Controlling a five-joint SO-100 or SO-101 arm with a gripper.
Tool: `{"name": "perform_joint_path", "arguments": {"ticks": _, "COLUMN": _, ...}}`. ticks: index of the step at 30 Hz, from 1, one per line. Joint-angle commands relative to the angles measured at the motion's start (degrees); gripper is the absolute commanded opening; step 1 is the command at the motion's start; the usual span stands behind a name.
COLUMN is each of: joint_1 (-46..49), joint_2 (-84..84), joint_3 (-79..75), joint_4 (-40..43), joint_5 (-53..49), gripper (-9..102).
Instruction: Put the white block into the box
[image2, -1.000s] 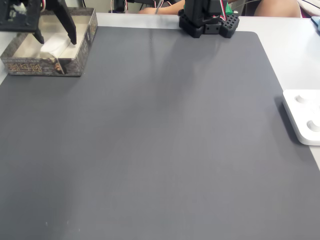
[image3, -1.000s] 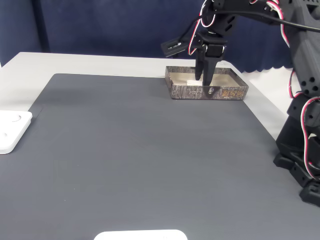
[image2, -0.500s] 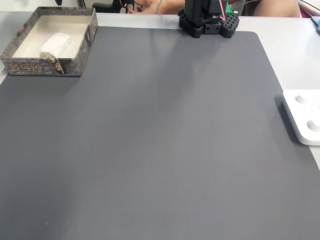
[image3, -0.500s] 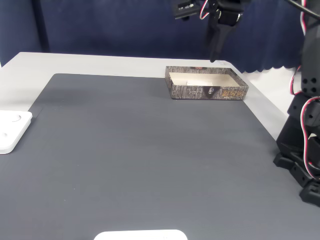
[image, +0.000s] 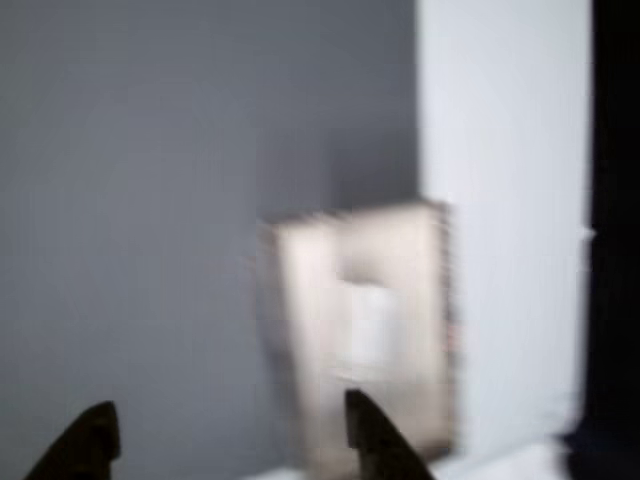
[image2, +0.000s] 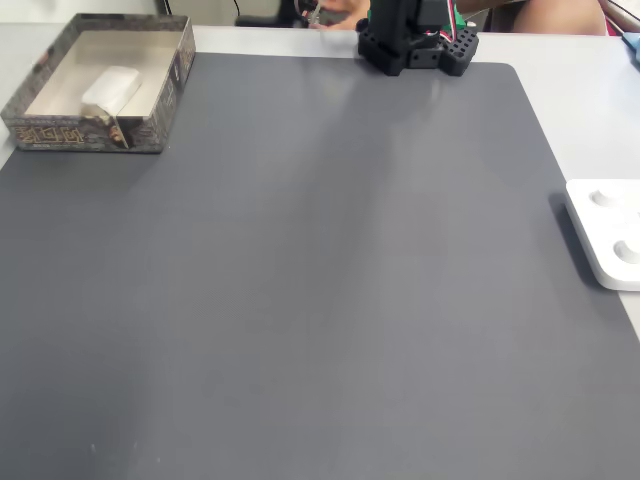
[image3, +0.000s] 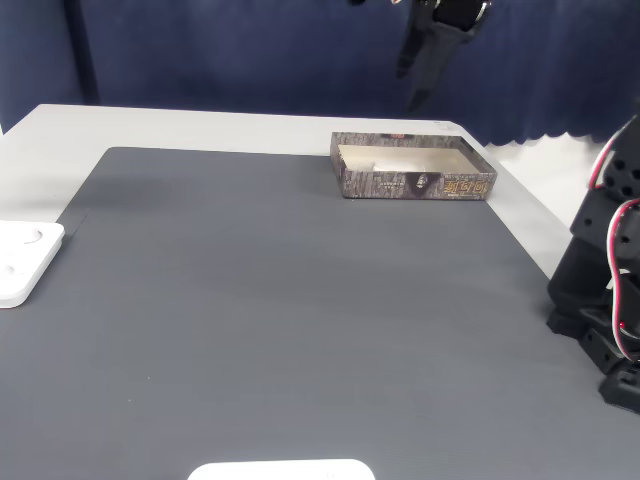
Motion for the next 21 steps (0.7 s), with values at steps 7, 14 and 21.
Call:
{"name": "perform_joint_path", "arguments": {"ticks": 7, "joint_1": -31.64, "joint_2": 18.9, "joint_3": 18.54, "joint_4": 0.79, "joint_5": -25.49, "gripper": 23}}
{"name": "perform_joint_path", "arguments": {"ticks": 14, "joint_1": -50.45, "joint_2": 26.19, "joint_3": 27.77, "joint_4": 0.62, "joint_5": -42.8, "gripper": 8}}
{"name": "perform_joint_path", "arguments": {"ticks": 21, "joint_1": -62.93, "joint_2": 37.18, "joint_3": 41.04, "joint_4": -3.96, "joint_5": -59.33, "gripper": -2}}
